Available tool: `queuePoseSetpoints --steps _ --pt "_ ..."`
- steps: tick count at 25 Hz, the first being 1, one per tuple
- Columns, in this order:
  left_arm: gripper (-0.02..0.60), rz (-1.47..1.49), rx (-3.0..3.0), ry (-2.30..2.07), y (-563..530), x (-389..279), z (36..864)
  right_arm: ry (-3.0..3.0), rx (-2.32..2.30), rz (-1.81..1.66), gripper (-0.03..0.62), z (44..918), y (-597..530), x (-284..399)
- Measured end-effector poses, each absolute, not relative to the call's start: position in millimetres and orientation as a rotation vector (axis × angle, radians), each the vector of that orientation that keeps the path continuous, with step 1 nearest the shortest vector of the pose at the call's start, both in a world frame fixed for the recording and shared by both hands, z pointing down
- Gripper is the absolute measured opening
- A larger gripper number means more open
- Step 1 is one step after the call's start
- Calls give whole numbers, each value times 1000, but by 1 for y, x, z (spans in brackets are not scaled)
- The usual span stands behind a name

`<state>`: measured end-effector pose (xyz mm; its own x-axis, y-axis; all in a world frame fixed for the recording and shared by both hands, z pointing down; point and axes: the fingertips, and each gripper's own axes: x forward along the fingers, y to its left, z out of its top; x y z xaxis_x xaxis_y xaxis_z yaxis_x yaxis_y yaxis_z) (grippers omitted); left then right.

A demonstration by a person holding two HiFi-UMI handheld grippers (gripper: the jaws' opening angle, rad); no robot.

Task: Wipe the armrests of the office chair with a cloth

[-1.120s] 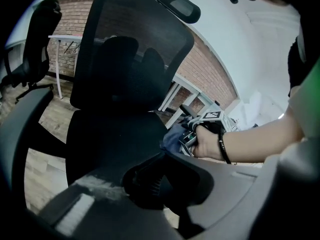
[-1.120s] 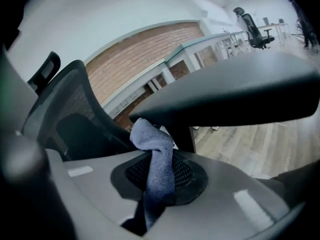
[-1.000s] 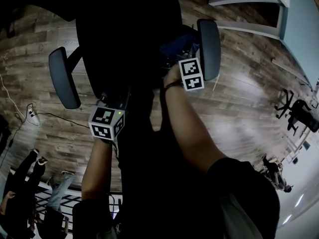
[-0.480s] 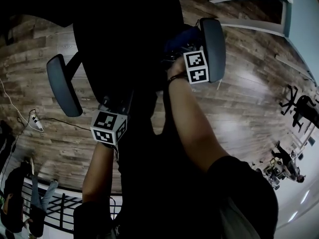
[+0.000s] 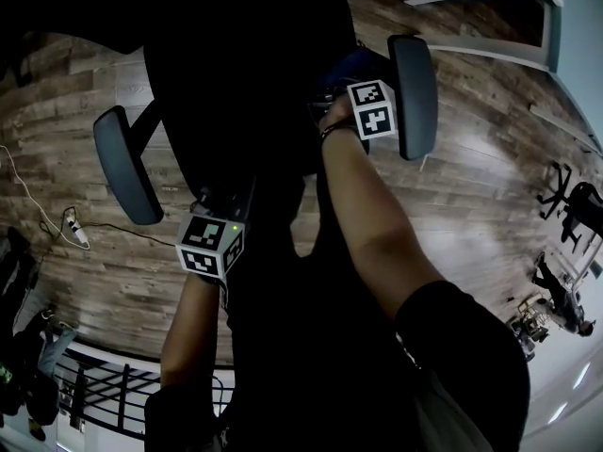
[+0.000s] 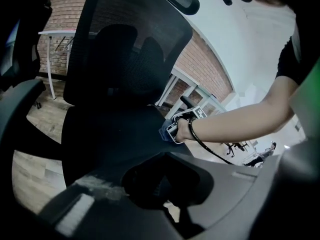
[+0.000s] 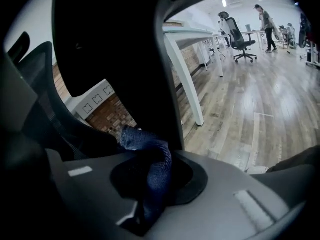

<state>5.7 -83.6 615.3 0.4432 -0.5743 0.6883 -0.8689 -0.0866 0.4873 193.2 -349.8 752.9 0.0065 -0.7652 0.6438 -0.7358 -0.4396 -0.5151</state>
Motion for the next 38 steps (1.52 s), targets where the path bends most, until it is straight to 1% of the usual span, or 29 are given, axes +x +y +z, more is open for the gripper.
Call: queuePoseSetpoints --steps 7,14,18,23,26,29,31,34,38 --pt "6 389 1793 -1249 -94 2 596 1482 -2185 -1464 60 735 -333 204" --pt "6 398 1833 -1228 -105 4 570 1437 -2148 -1411 57 682 -313 217" --pt "6 399 1845 -1224 -112 6 562 1590 -2076 -1413 54 654 -308 205" --pt "6 397 1875 -1223 -132 13 552 1848 -1924 -1513 51 632 -286 177" --pt "6 390 1888 -1226 -147 18 549 2220 -1781 -1513 46 600 -276 152" --pt "6 397 1906 -1226 -165 26 549 2719 -1519 -1334 46 565 -272 136" --pt "6 407 1913 -1227 -175 33 549 2935 -1340 -1187 46 546 -270 142" --pt "6 417 1924 -1231 -188 44 548 3171 -1096 -987 46 529 -275 168" --pt "6 426 1907 -1251 -201 62 546 3503 -911 -598 46 522 -300 226"
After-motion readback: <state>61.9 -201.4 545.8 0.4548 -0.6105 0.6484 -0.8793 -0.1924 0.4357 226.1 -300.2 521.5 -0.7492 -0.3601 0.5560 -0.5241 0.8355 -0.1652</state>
